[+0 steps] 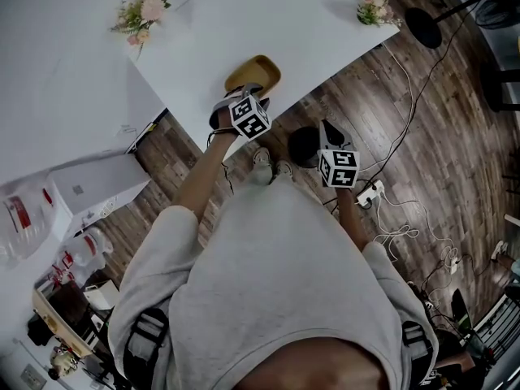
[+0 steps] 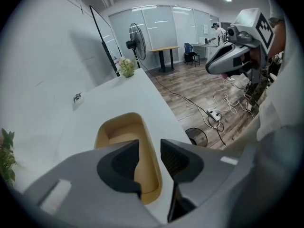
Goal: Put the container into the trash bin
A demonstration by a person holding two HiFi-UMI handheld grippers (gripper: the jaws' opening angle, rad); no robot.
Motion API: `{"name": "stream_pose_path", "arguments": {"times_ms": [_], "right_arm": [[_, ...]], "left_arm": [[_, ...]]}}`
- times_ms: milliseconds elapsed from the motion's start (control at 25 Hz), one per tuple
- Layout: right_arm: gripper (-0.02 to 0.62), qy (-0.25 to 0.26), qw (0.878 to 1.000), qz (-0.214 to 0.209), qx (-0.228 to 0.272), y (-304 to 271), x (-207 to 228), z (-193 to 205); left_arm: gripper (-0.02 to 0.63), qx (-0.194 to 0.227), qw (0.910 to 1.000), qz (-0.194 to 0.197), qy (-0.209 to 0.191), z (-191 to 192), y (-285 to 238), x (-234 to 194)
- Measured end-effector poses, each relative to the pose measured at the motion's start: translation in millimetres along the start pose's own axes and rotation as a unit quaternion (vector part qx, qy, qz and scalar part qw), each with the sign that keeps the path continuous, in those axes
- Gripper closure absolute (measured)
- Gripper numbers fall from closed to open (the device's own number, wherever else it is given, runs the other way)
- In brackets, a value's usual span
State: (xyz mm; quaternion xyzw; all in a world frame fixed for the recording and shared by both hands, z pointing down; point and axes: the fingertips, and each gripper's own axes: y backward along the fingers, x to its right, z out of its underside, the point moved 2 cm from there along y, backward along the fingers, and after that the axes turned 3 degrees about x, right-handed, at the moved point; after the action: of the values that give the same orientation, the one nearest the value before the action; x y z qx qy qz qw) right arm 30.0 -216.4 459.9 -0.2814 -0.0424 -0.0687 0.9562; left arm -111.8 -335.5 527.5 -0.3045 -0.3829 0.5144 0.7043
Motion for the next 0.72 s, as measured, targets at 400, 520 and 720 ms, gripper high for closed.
{"name": "stream_pose_path", "arguments": {"times_ms": [400,520,720], "right_arm": [[0.58,-0.018,0.999,0.031,0.001,10.9,13.9,5.3],[0.58,-0.023,0.999,0.037,0.0,12.4,16.2,7.2],[0.58,-0.027,0.999,0.042,0.0,11.3,17.6,7.7]], "left_arm": [[0.515,-0.035,0.9991,0.014,-0.019,1.2,-24.4,1.4],[0.532,-0.038,0.9991,0.013,-0.017,0.7,-26.5,1.6],[0.567,-0.043,0.999,0.004,-0.014,3.0,-27.9,-2.5]]}}
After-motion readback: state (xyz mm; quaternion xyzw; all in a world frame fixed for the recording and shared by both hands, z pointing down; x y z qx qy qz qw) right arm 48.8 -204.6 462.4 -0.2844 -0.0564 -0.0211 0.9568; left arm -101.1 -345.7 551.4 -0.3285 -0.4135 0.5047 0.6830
